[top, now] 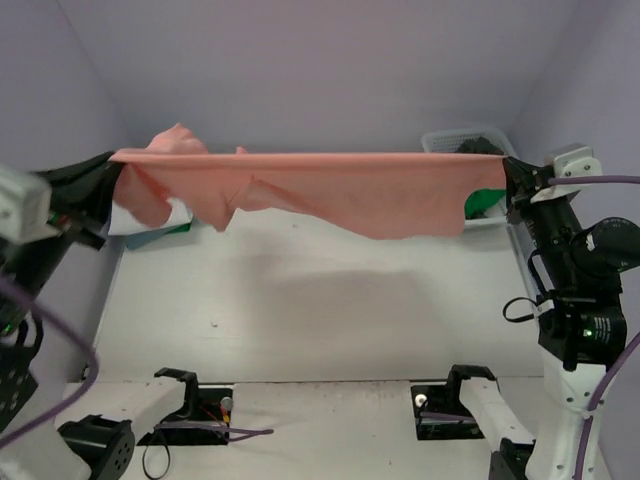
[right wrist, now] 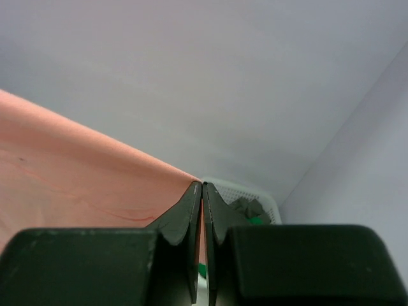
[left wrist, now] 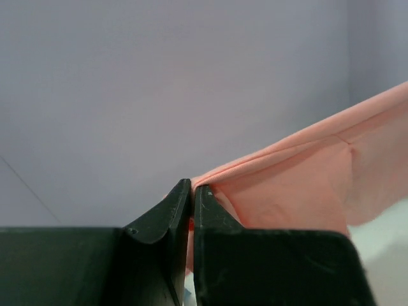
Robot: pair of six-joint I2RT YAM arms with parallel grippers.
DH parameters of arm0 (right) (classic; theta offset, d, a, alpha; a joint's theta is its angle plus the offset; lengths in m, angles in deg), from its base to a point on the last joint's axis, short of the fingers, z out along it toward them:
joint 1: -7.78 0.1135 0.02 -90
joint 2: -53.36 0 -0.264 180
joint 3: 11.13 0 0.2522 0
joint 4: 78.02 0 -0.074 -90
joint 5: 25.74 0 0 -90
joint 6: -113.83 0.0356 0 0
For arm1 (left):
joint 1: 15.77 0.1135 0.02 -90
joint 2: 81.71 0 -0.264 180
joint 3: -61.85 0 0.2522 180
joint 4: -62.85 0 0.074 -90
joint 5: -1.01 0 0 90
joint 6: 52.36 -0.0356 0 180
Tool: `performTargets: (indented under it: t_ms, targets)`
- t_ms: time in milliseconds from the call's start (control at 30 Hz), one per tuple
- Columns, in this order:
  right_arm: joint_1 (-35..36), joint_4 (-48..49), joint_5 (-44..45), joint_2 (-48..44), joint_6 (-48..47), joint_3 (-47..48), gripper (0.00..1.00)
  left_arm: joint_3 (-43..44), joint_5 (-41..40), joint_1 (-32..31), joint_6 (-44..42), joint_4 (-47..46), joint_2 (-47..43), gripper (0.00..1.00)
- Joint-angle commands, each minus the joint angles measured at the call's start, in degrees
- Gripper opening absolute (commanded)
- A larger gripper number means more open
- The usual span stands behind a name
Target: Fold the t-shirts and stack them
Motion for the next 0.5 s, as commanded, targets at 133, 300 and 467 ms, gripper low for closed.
performTargets:
  t_ms: [133, 300, 467]
  targets:
    - [0.12, -6.67, 3.07, -2.52, -1.22, 4.75, 0.0, 5.32, -0.52, 0.54, 0.6, 11.13, -1.25, 0.0]
    - [2.31, -8.34, 6.23, -2.71, -1.57, 8.62, 0.0, 5.94, -0.52, 0.54, 0.6, 13.6, -3.09, 0.0]
    - [3.99, -10.89, 4.5, -1.74, -1.75, 8.9, 0.0, 2.1, 3.68, 0.71, 0.96, 14.56, -4.85, 0.0]
